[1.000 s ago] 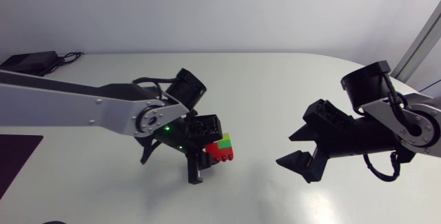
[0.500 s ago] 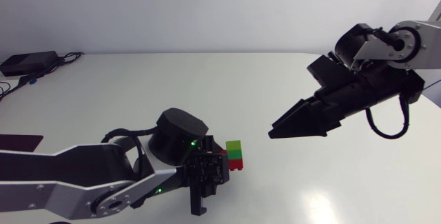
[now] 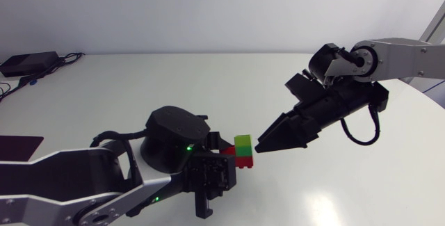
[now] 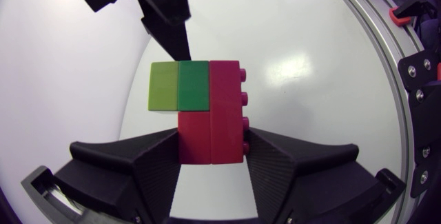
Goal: Disassemble duplo
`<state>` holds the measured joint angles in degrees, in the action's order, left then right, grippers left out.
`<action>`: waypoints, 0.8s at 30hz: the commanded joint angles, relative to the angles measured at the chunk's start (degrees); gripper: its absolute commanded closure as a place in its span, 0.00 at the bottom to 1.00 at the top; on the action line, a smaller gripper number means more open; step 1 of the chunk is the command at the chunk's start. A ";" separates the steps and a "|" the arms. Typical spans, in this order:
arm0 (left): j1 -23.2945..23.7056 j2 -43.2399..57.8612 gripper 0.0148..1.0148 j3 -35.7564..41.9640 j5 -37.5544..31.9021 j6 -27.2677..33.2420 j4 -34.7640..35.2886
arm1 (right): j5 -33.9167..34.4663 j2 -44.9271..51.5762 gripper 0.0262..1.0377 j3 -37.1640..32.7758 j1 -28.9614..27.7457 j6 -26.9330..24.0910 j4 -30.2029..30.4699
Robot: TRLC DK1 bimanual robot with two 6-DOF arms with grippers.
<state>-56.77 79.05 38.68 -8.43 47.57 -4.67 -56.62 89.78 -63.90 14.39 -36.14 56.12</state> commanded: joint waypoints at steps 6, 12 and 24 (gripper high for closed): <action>-2.55 -2.05 0.74 1.49 -0.71 0.77 1.06 | 0.28 1.98 0.17 2.11 3.10 3.80 -3.30; -2.82 -2.58 0.74 1.23 -0.89 0.77 1.06 | 0.37 1.28 0.40 3.34 4.77 5.20 -5.32; -5.37 -3.55 0.74 -0.27 -2.47 1.12 1.15 | -1.30 -0.13 0.79 3.96 5.91 7.84 -6.81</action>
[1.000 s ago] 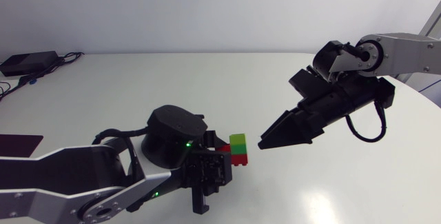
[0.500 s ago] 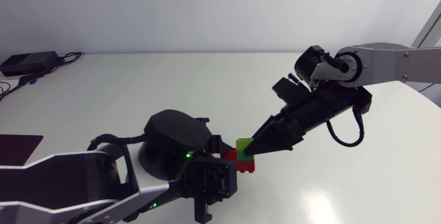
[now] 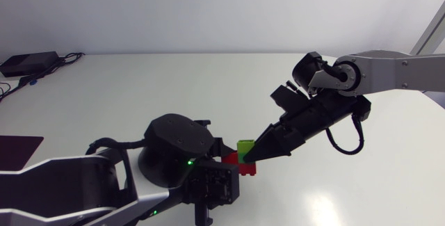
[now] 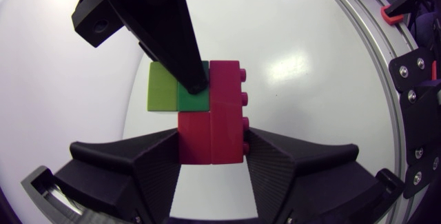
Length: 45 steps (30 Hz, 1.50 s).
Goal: Disassemble duplo
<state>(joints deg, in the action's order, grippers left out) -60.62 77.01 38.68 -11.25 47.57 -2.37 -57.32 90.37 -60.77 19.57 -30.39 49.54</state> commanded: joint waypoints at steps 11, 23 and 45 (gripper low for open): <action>-2.66 -3.45 0.74 -3.34 -0.71 0.86 -1.23 | -4.12 1.30 0.79 -2.86 -5.60 5.08 -0.41; 2.79 -5.38 0.73 -0.27 1.14 0.42 3.34 | 24.80 2.80 0.77 6.81 -1.03 7.36 -13.59; 11.23 -1.34 0.72 6.32 19.59 -4.51 15.56 | 39.30 1.57 0.04 14.72 7.76 5.61 -21.85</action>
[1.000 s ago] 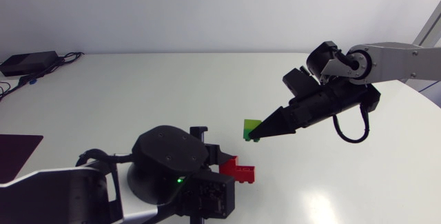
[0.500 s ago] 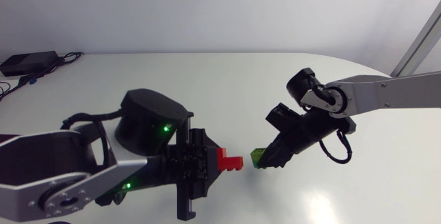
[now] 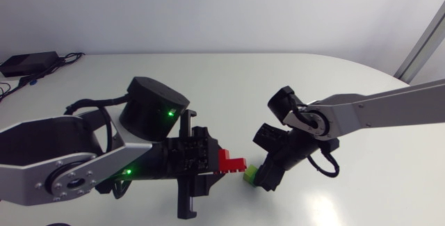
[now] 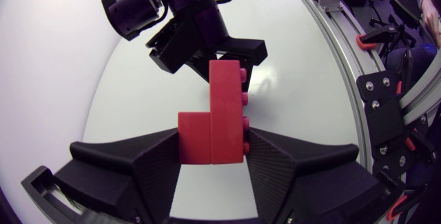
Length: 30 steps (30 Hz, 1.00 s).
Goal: Disassemble duplo
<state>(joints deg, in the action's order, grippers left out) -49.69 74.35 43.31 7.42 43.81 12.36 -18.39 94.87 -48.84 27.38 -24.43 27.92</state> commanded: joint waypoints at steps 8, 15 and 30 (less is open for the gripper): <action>4.69 3.44 0.72 6.44 10.60 -0.22 8.12 | -10.96 -29.22 0.05 6.92 -1.45 -5.63 2.75; 6.36 6.07 0.72 11.53 18.42 0.84 15.50 | -11.23 -34.14 0.15 6.92 6.37 -4.67 3.37; 4.60 8.01 0.72 15.14 21.32 1.10 19.54 | -10.96 -33.79 0.66 7.09 12.53 -1.50 0.99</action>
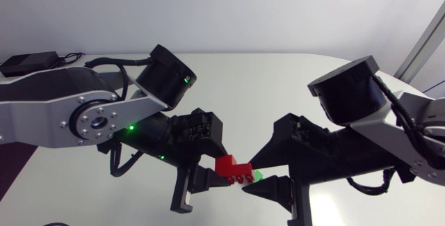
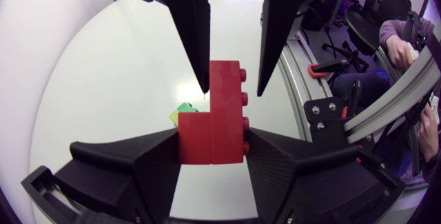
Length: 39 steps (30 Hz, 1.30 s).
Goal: Disassemble duplo
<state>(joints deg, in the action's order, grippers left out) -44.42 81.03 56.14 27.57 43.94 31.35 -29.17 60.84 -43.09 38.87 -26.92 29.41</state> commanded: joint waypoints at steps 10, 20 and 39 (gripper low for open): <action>-1.45 2.20 0.72 4.24 2.66 0.44 1.96 | -0.10 0.16 0.82 3.28 3.05 0.20 -1.28; 2.15 1.23 0.09 5.82 5.12 -0.17 3.80 | 3.86 -5.47 0.87 6.18 3.40 -1.30 -1.90; 8.39 19.34 0.20 27.80 27.71 16.35 39.66 | 17.65 -16.45 0.86 3.80 17.64 0.64 0.39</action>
<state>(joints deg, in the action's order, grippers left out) -35.42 98.28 81.73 54.09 56.21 68.86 -12.43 44.88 -37.76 55.46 -27.40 29.39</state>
